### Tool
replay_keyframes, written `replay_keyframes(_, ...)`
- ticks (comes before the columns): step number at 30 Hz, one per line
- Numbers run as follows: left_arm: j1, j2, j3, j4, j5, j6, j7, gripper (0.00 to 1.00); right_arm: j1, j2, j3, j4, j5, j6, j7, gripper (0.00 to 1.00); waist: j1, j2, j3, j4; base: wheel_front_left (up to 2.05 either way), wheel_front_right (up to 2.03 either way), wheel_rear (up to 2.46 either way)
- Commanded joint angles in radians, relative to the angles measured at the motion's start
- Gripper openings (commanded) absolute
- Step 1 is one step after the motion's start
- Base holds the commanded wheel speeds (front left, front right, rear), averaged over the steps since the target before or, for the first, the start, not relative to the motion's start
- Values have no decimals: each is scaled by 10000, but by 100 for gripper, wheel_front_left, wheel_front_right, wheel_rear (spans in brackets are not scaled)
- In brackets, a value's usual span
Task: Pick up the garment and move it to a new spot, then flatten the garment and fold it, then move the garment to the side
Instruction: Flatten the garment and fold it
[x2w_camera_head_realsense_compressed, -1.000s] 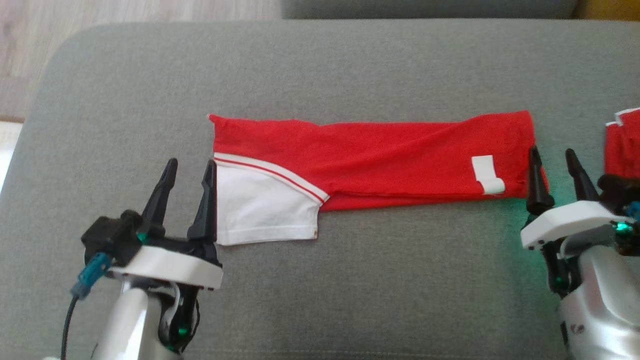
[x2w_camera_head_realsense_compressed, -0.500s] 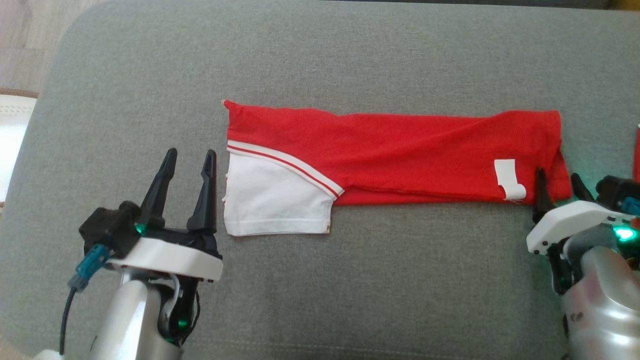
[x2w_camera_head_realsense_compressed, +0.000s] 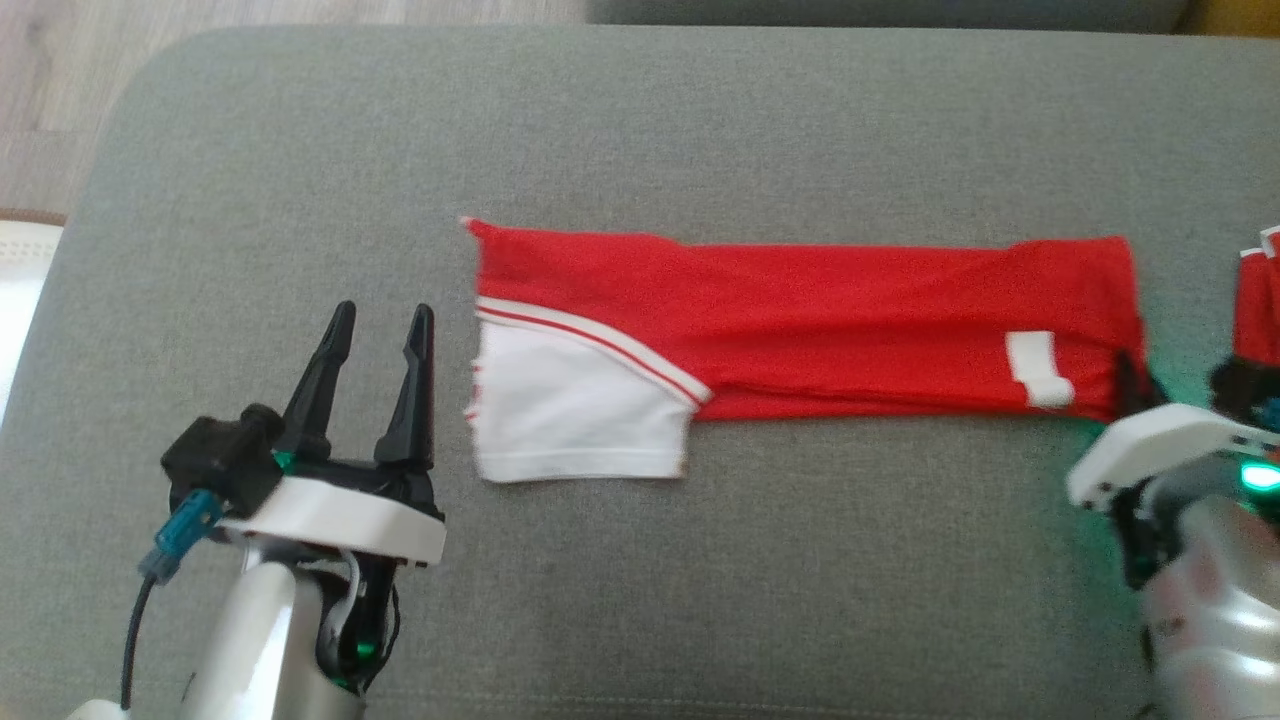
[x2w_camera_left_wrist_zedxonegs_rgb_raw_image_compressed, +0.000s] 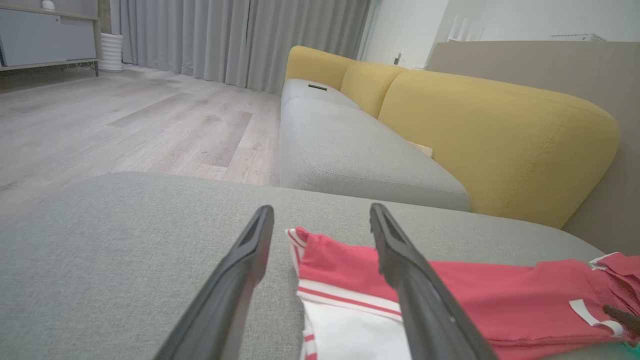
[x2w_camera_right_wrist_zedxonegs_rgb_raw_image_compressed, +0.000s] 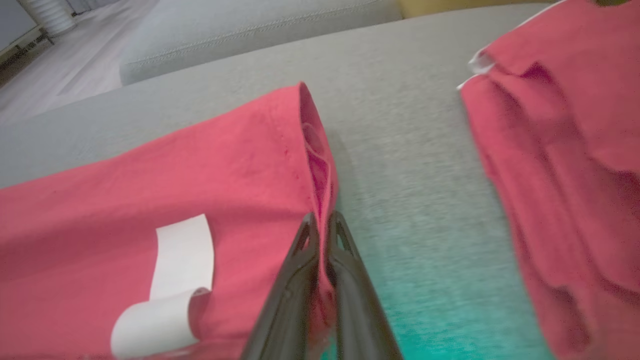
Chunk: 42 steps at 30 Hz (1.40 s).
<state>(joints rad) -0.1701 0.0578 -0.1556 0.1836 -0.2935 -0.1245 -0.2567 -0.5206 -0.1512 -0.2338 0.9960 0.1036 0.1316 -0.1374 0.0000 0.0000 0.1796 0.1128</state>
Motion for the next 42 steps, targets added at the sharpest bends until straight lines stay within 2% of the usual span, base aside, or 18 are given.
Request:
replay_keyframes(1,-328,118,268,-293,-62,-61,-51,100,-150,-397,-16,-193,-65,-9,-180,0,0,0,-48,-25,0,0,0)
replay_keyframes(5,-287,138,234,-293,-68,-61,-51,100,-232,-822,-861,-17,-376,-9,-331,0,0,0,-154,-66,0,0,0)
replay_keyframes(8,-236,162,202,-258,-84,-61,-51,100,-329,-888,-1372,53,-721,-9,-382,0,0,0,-300,-82,0,0,0)
replay_keyframes(13,-76,199,206,-201,-151,-61,-51,100,-501,-438,-1492,-72,-985,-9,-462,0,0,0,-674,-86,0,0,0)
replay_keyframes(18,191,234,166,-149,-207,-61,-51,100,-631,248,-1062,-536,-710,-9,-443,0,0,0,-1104,-44,0,0,0)
replay_keyframes(21,363,277,191,-158,-245,-61,-51,100,-630,638,-438,-1021,-361,-9,-320,0,0,0,-1327,4,0,0,0)
replay_keyframes(22,445,293,223,-174,-279,-61,-51,100,-563,835,101,-1435,-8,-9,-163,0,0,0,-1423,59,0,0,0)
replay_keyframes(27,510,309,205,-206,-292,-61,-51,100,-163,999,1869,-2671,1546,-9,429,0,0,0,-1528,283,0,0,0)
replay_keyframes(28,510,309,205,-206,-292,-61,-51,100,-163,999,1869,-2671,1546,-9,429,0,0,0,-1528,283,0,0,0)
replay_keyframes(33,485,303,-28,-180,-298,-61,-51,100,387,1006,3895,-3820,3998,-9,964,0,0,0,-1528,609,0,0,0)
replay_keyframes(37,455,259,-177,-128,-336,-61,-51,100,577,1007,4973,-4137,5020,-9,914,0,0,0,-1482,924,0,0,0)
replay_keyframes(42,414,207,-297,-72,-370,-61,-51,100,550,1008,6068,-3944,5858,-9,601,0,0,0,-1352,1340,0,0,0)
